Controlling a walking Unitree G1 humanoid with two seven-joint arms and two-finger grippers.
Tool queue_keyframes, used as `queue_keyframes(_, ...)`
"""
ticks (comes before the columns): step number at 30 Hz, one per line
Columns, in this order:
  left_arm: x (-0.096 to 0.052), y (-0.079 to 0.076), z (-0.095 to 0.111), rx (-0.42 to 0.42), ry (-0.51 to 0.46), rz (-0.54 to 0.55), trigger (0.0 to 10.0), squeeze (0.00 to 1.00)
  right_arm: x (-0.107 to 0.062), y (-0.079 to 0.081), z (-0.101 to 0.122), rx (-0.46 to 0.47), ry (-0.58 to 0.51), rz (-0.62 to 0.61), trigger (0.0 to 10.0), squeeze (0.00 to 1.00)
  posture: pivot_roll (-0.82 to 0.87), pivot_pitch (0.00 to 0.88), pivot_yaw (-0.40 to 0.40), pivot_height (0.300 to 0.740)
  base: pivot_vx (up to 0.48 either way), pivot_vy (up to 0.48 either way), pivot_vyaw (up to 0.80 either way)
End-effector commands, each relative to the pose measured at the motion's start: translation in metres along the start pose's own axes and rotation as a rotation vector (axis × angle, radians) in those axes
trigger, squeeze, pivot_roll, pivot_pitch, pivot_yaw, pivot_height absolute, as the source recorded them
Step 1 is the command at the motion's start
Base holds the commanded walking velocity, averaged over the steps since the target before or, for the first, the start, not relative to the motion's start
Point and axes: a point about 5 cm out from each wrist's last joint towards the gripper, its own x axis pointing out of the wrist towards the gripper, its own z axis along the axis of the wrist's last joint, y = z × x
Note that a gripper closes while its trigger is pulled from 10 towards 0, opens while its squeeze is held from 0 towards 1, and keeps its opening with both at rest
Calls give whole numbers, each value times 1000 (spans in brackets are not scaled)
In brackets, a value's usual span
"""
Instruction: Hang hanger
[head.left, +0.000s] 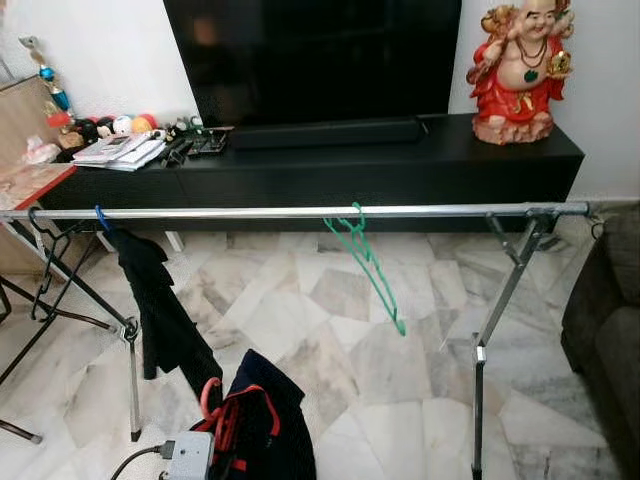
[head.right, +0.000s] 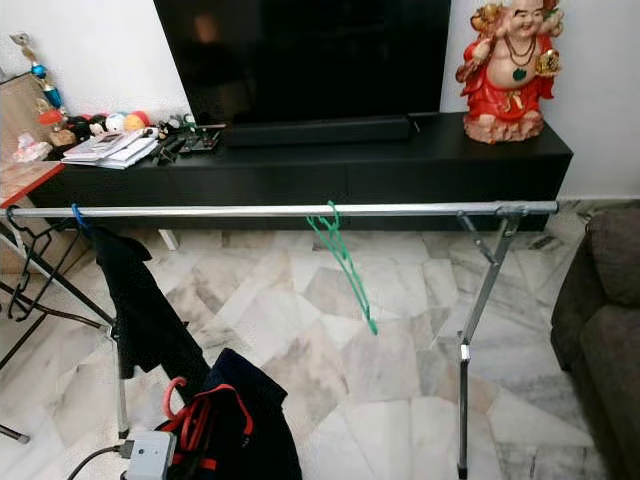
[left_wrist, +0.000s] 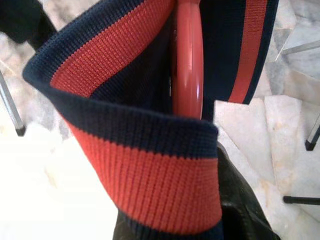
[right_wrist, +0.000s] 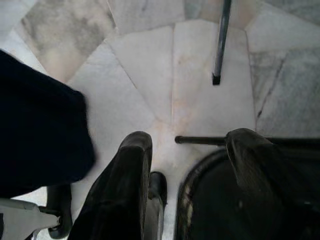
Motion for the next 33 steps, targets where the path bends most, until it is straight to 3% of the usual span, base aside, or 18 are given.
queue_keyframes(1, 0, 15, 5, 5, -24, 46, 10000, 0, 1, 10, 1, 3, -1, 26, 10000, 0, 19, 24, 84, 740, 0, 0, 0)
queue_keyframes(4, 0, 16, 3, -34, -18, 55, 10000, 0, 1, 10, 1, 3, -1, 30, 10000, 0, 16, 23, 85, 740, 0, 424, 0)
queue_keyframes(8, 0, 17, 3, -8, -24, 60, 10000, 0, 1, 11, 1, 5, -2, 32, 10000, 0, 20, 21, 85, 740, 0, 480, 0)
queue_keyframes(18, 2, 18, 6, 8, -45, 62, 10000, 0, 1, 12, 1, 3, 1, 39, 10000, 0, 20, 20, 86, 740, 0, 0, 0)
queue_keyframes(26, 5, 12, 19, 7, -118, 56, 10000, 0, 2, 14, 2, 0, -3, 48, 10000, 0, 22, 20, 83, 740, 0, 0, 0)
queue_keyframes(33, 5, 7, 31, 11, -174, 53, 10000, 0, 2, 15, 1, -3, 1, 55, 10000, 0, 21, 17, 82, 740, 311, 0, 0)
